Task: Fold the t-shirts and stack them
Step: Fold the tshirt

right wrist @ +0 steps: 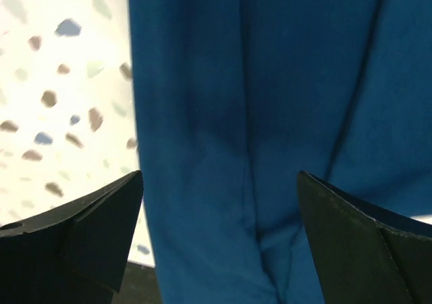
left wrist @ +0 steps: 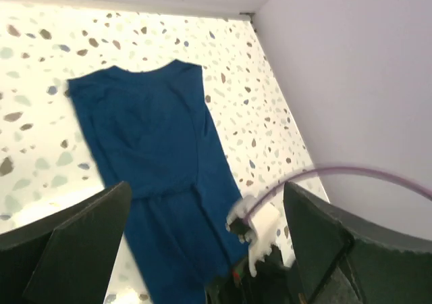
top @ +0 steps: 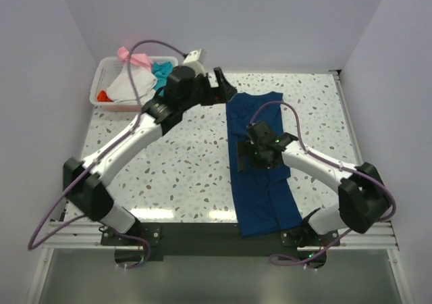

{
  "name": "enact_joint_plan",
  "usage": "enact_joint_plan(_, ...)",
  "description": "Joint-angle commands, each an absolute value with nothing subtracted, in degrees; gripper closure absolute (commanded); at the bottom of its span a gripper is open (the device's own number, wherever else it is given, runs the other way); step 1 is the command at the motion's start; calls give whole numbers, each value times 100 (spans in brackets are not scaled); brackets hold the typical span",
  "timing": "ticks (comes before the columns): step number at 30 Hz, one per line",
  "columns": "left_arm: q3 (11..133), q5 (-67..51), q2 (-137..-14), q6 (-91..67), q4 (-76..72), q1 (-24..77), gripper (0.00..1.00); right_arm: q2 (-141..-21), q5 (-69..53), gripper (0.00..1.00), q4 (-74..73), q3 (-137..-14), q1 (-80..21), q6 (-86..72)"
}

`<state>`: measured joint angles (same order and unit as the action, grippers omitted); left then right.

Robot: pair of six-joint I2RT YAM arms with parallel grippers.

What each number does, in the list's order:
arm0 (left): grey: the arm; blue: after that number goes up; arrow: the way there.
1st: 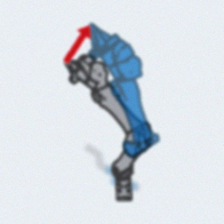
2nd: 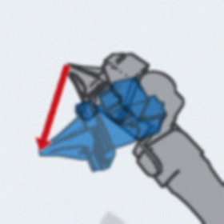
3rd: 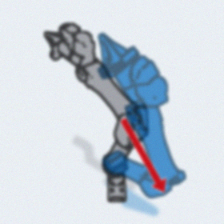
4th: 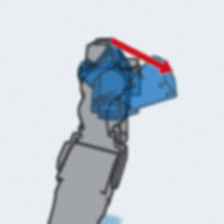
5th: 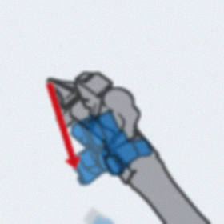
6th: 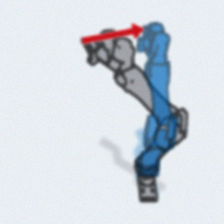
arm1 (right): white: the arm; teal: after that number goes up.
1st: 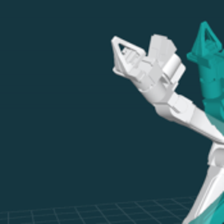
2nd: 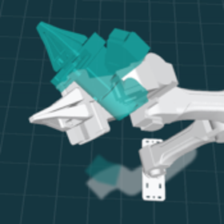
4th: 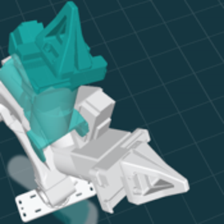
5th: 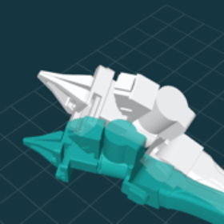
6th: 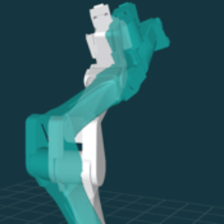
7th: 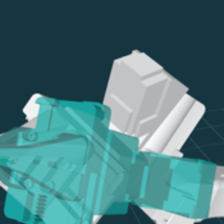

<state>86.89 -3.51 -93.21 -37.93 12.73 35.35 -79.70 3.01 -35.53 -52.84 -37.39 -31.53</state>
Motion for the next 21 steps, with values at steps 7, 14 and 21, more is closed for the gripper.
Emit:
enact_joint_plan(7,5029,597,-6849,-3990,1888,3516,0,-9482,1116,1,-3392,-6292,-3419,-2312)
enact_joint_plan(14,4570,730,-6390,-4069,2408,3516,0,-10009,941,1,-3130,-6434,-3375,-2127)
enact_joint_plan(21,4553,747,-6214,-4140,2575,3516,0,-10651,555,1,-2629,-6442,-3375,-2259)
